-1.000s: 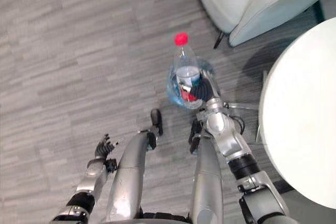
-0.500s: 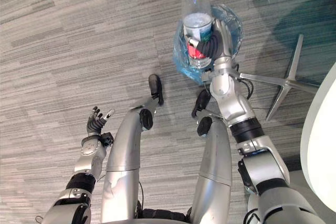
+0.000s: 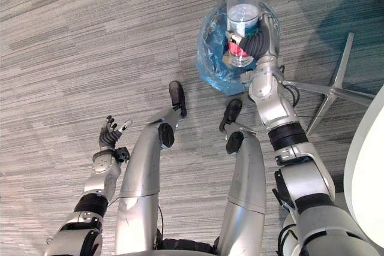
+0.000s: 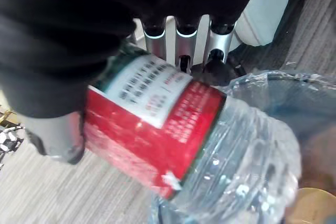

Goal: Gather rubbish on tea table into small bin, then transfer packed bag to large trash can.

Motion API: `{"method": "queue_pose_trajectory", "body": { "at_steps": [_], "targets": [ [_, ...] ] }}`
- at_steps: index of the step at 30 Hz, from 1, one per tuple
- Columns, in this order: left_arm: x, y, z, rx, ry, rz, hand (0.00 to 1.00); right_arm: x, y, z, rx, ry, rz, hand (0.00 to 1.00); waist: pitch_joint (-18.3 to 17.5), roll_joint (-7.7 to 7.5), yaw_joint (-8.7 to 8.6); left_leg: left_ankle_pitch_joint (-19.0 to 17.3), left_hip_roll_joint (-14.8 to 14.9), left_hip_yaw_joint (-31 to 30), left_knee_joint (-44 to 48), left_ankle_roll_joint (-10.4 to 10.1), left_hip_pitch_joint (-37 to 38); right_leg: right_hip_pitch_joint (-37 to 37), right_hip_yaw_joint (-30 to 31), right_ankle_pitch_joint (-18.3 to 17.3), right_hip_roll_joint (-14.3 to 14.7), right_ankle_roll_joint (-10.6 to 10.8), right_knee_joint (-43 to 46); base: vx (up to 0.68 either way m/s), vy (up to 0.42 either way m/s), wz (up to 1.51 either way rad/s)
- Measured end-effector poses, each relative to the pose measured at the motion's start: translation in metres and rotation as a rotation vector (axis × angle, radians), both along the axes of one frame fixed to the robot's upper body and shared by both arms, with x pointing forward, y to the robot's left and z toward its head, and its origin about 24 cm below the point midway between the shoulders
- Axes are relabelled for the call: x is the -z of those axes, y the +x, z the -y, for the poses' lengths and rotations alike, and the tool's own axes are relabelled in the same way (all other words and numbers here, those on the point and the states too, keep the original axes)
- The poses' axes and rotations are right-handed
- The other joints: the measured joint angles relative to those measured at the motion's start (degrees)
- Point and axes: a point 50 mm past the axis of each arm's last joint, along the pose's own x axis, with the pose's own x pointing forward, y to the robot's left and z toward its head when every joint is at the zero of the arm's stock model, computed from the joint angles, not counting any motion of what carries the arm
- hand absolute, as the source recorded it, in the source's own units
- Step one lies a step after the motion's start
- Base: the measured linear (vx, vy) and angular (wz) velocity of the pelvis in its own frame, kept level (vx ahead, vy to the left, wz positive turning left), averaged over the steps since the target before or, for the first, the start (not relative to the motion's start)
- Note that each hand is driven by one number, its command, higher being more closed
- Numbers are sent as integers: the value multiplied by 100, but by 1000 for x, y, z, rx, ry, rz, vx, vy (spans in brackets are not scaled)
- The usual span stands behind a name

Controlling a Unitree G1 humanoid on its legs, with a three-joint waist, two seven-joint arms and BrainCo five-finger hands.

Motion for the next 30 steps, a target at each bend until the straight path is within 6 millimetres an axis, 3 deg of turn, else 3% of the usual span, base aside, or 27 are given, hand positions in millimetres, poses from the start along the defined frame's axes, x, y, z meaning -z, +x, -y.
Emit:
{"method": "queue_pose_trajectory", "body": {
  "at_steps": [7, 13, 16, 23, 30],
  "targets": [
    [-1, 0, -3, -1, 9, 0, 0, 8, 1, 2, 9, 14, -27, 0, -11, -7, -67, 21, 19, 0, -16, -17, 41, 22, 0, 7, 17, -19, -1, -58, -14, -1],
    [-4, 1, -7, -1, 38, 7, 0, 44, -10, -17, -52, 26, -84, 0, -116, -161, -127, 18, 65, 20, -27, -20, 122, 102, 15, 17, 73, -36, -67, -53, -13, -5],
    [-8, 2, -6, 3, 44, 19, 0, 51, -17, -26, -84, -3, -77, 0, -142, -209, -128, 18, 104, 41, -36, -21, 144, 126, 16, 57, 109, -83, -124, -43, -11, -10],
    [-8, 5, 6, 36, 57, 23, 0, 72, -28, -39, -131, -178, -106, 0, -193, -254, -154, 13, 124, 77, -177, -14, 318, 293, 15, 110, 151, -110, -310, -51, -18, -5],
    [-10, 8, 9, 55, 82, 22, 0, 94, -28, -53, -169, -395, -179, 0, -201, -254, -133, 33, 116, 97, -240, -43, 316, 300, 14, 155, 155, -66, -402, -17, -8, -1]
  ]
}}
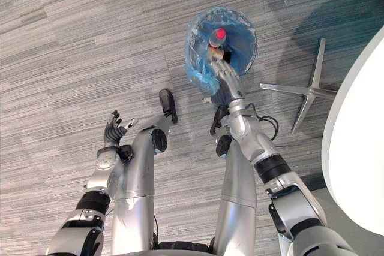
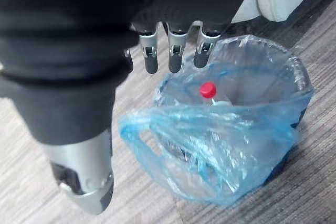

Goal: Gather rubbish on tea table into small bin, then transfer packed bag to large trash can.

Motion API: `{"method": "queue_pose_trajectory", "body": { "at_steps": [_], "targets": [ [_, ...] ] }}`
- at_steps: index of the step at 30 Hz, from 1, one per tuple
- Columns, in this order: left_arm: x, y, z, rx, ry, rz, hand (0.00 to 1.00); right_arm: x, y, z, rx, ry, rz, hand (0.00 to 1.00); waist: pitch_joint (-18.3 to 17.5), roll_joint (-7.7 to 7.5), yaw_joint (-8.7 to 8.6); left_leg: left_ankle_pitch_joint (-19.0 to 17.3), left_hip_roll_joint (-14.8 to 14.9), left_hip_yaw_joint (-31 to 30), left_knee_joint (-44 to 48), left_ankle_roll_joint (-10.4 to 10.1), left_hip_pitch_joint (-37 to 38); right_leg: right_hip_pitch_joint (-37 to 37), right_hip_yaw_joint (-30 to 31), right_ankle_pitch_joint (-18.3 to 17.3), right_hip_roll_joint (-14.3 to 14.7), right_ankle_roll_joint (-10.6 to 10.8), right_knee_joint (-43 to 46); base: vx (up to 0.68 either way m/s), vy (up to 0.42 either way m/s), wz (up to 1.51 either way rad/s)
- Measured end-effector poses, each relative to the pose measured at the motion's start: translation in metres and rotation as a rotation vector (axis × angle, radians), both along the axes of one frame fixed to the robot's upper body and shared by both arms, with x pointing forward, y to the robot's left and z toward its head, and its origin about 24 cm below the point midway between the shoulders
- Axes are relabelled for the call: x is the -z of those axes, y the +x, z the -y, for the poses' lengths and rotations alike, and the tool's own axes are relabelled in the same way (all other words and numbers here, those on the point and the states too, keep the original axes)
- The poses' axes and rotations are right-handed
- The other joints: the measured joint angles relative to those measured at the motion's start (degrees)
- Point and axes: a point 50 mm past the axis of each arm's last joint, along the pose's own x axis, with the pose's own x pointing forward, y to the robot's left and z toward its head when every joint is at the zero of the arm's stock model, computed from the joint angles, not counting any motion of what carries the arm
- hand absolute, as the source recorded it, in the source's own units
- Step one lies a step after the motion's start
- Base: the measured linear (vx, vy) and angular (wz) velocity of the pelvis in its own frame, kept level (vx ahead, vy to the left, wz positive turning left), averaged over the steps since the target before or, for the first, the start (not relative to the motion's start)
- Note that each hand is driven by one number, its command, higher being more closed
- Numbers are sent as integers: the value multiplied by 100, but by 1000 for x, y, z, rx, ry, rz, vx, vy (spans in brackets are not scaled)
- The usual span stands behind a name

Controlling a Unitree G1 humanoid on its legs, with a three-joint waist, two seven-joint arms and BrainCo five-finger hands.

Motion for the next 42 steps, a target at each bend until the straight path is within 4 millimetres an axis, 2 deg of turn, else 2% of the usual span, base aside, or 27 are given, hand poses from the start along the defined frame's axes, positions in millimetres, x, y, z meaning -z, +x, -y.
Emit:
{"method": "queue_pose_trajectory", "body": {
  "at_steps": [3, 8, 17, 18, 23, 28, 35, 42],
  "targets": [
    [-1, 3, 2, 10, 13, -2, 0, 7, 6, -3, 4, -77, -31, 0, 0, 0, 7, 0, -5, 0, -25, 0, -5, -5, -7, 7, -1, 15, -10, -25, -22, 1],
    [-2, 4, 2, 9, 12, 5, 0, 6, 17, 3, 49, -128, -50, 0, 0, 0, 10, -1, -12, 0, -61, 2, -49, -54, -15, -10, -5, -13, -22, -39, -30, 2],
    [-15, 12, 4, -13, -17, 60, 0, 1, 38, 30, 256, -191, -102, 0, 1, 2, 31, 30, -104, -80, -32, -31, -442, -439, -67, -64, -101, -44, 148, -22, -17, 7],
    [-15, 12, 4, -13, -17, 63, 0, 1, 39, 32, 269, -185, -105, 100, 0, 3, 32, 30, -107, -87, -20, -32, -463, -455, -85, -80, -116, -52, 172, -24, -21, 17],
    [-22, 18, 10, -10, -42, 87, 0, 2, 45, 40, 346, -180, -144, 100, -3, 8, 151, 35, -143, -183, 48, -42, -593, -579, -159, -242, -176, -92, 372, -38, -28, 13],
    [-22, 18, 10, -24, -49, 88, 0, -6, 48, 37, 345, -155, -129, 100, -5, 12, 145, 52, -167, -219, 63, -66, -610, -612, -186, -286, -211, -141, 455, -45, -22, 7],
    [-23, 18, 10, -25, -50, 90, 0, -3, 47, 38, 344, -122, -145, 100, -9, 18, 148, 30, -152, -227, 162, -45, -626, -603, -181, -310, -212, -107, 504, -45, 1, -1],
    [-23, 18, 8, -39, -59, 88, 0, -9, 41, 28, 292, -57, -92, 100, -10, 20, 143, 31, -95, -232, 227, -44, -623, -580, -180, -299, -165, -119, 516, -57, 2, -4]
  ]
}}
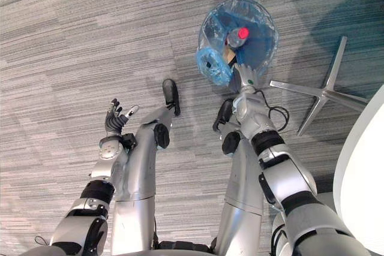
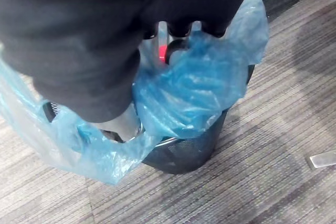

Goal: Gather rubbish on tea table into small bin, then transfer packed bag to large trash can.

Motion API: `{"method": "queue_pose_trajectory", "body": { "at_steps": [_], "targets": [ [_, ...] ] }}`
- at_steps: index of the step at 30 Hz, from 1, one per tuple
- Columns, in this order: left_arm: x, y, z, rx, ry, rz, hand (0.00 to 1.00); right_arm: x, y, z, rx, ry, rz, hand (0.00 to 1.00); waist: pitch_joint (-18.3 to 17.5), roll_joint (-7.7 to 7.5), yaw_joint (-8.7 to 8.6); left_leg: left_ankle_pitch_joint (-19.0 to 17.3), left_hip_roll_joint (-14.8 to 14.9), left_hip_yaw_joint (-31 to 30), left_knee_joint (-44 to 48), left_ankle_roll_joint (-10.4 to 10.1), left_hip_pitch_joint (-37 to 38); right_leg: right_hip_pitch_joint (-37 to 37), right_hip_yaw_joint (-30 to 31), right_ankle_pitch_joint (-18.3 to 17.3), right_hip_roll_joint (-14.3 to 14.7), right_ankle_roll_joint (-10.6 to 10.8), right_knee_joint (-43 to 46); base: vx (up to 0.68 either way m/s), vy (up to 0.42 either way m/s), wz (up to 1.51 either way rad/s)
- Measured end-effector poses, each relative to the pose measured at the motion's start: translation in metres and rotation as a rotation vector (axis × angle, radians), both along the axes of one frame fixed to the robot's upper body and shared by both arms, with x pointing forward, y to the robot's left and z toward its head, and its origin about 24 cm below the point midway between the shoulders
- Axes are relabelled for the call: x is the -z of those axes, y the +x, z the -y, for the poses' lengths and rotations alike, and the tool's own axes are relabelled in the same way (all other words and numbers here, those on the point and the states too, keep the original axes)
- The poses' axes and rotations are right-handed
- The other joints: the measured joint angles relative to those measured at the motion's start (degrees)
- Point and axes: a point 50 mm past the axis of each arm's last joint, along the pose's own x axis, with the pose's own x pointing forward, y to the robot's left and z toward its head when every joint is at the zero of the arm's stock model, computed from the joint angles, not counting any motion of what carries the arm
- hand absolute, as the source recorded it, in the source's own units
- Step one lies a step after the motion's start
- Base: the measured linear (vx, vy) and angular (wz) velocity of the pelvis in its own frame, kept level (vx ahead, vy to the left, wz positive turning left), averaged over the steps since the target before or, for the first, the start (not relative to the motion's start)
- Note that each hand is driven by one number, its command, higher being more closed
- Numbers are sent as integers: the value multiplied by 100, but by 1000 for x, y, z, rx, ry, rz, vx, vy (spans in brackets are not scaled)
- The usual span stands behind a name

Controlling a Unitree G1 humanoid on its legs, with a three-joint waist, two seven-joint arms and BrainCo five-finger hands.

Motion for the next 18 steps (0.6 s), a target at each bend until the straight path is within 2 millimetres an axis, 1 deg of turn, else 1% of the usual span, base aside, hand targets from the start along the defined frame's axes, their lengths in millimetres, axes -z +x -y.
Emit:
{"method": "queue_pose_trajectory", "body": {
  "at_steps": [3, 5, 8, 10, 14, 15, 18],
  "targets": [
    [0, 0, 1, -2, -10, -2, 0, 1, -7, -9, -35, 48, 41, 100, 0, 0, -3, 1, 13, -15, 23, 2, 83, 84, -1, 8, 18, -16, 12, -53, -9, -2],
    [2, -3, 2, -1, -13, -6, 0, 3, -16, -19, -74, 118, 69, 100, 0, 0, -15, -22, 56, -32, 97, 26, 211, 246, -4, 7, 58, -19, 14, -59, -16, -10],
    [6, -7, 6, 4, -28, -17, 0, 3, -29, -26, -101, 207, 122, 100, 0, -1, -22, -84, 83, -20, 110, 32, 438, 476, 3, -5, 81, -5, -5, -68, -19, -7],
    [11, -10, 9, 9, -27, -33, 0, 3, -38, -28, -112, 276, 153, 100, -2, -4, -32, -95, 88, -19, 78, 43, 607, 653, 2, -26, 98, -37, -48, -82, -25, -3],
    [28, -25, 10, 22, -9, -98, 0, 17, -61, -38, -142, 414, 151, 100, -3, -7, -103, -73, 79, 71, -227, 12, 1270, 1280, 4, 18, 128, 5, -346, -52, -26, -4],
    [39, -36, 12, 41, 13, -133, 0, 26, -74, -41, -159, 482, 140, 100, -5, -9, -151, -73, 70, 107, -390, 12, 1725, 1729, 7, 35, 156, 33, -538, -15, -27, -8],
    [47, -47, 16, 83, 40, -158, 0, 32, -90, -43, -182, 541, 143, 100, -17, -7, -150, -71, 46, 159, -631, 9, 2271, 2265, 25, 66, 197, 84, -807, 18, -38, -7]
  ]
}}
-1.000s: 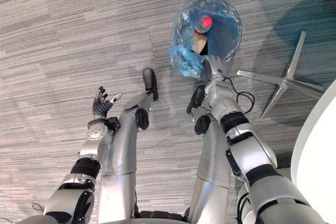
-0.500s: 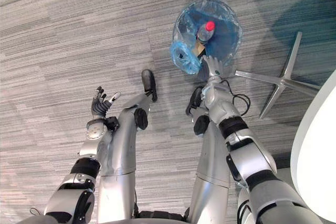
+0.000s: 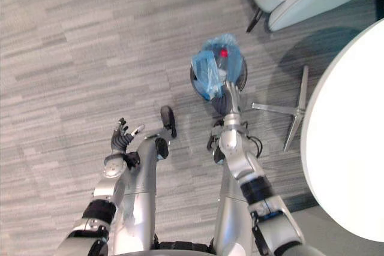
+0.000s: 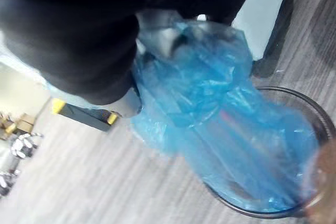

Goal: Gather rubbish on tea table into small bin, then transfer packed bag to large trash can.

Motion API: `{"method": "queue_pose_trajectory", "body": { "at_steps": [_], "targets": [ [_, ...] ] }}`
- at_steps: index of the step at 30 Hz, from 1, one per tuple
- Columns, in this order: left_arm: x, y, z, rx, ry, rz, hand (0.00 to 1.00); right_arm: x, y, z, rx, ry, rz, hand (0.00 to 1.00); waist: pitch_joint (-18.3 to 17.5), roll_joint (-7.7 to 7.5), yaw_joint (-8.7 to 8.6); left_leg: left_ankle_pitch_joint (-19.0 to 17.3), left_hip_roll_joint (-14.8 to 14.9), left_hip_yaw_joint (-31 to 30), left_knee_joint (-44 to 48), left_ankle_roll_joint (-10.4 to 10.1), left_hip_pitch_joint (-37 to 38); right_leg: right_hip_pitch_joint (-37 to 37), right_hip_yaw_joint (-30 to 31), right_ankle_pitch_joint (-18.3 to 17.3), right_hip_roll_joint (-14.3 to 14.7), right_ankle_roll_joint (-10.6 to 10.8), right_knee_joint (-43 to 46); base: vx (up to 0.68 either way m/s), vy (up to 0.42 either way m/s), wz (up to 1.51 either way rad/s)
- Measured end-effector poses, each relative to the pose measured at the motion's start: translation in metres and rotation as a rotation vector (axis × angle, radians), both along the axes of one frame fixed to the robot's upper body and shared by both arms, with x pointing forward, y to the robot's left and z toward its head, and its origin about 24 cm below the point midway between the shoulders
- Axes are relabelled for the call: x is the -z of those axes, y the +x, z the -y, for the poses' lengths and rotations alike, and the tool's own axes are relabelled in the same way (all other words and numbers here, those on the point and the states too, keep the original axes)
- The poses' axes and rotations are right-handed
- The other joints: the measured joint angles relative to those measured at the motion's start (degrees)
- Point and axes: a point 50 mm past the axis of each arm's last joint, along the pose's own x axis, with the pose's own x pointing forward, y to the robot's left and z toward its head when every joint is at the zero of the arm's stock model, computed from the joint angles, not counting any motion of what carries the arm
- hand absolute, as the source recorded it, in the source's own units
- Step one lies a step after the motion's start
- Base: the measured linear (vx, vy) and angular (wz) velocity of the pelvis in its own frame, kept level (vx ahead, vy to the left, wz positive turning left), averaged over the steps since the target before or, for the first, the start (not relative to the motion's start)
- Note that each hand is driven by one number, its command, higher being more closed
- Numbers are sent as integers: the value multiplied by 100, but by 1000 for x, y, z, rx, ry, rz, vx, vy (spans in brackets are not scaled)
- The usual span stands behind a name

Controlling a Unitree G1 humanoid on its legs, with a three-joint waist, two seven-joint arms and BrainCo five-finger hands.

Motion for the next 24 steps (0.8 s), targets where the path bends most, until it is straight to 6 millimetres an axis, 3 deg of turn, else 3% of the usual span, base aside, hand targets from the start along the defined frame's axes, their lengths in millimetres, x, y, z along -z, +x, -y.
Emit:
{"method": "queue_pose_trajectory", "body": {
  "at_steps": [5, 9, 11, 13, 15, 18, 24],
  "targets": [
    [23, -29, 0, 14, 1, -80, 0, 8, -30, -1, -42, 83, 10, 100, -334, 0, -11, -9, -60, 81, -531, -33, 1129, 1172, -64, 66, 56, 101, -677, 111, -58, -4],
    [43, -56, -4, 25, 11, -166, 0, 18, -46, -1, -87, 107, -19, 100, -847, -17, -7, -11, -134, 175, -1107, -101, 1951, 1986, -74, 146, 127, 197, -1314, 174, -40, -7],
    [53, -70, -2, 46, 26, -218, 0, 28, -52, -5, -122, 97, -72, 100, -1106, -32, -14, 88, -278, 225, -1626, -233, 2521, 2437, 5, 231, 127, 296, -1679, 179, -10, -7],
    [60, -78, -3, 73, 35, -250, 0, 34, -55, -5, -144, 95, -108, 100, -1312, -39, -21, 185, -359, 215, -1987, -296, 2828, 2697, 8, 336, 156, 288, -2009, 187, 5, -8],
    [65, -82, -7, 81, 50, -286, 0, 38, -53, -1, -165, 82, -134, 100, -1430, -35, -77, 377, -410, 218, -2446, -235, 3218, 3075, 9, 500, 244, 277, -2455, 246, 6, -6],
    [67, -87, -14, 96, 77, -306, 0, 43, -51, 4, -182, 63, -170, 100, -1522, -34, -171, 462, -458, 219, -2776, -199, 3604, 3472, 10, 623, 298, 297, -2840, 140, 12, -7],
    [62, -95, -21, 141, 96, -293, 0, 46, -51, 12, -249, 61, -227, 100, -1862, -30, -195, 517, -547, 218, -3345, -204, 4342, 4302, 35, 858, 412, 366, -3675, 147, 40, -7]
  ]
}}
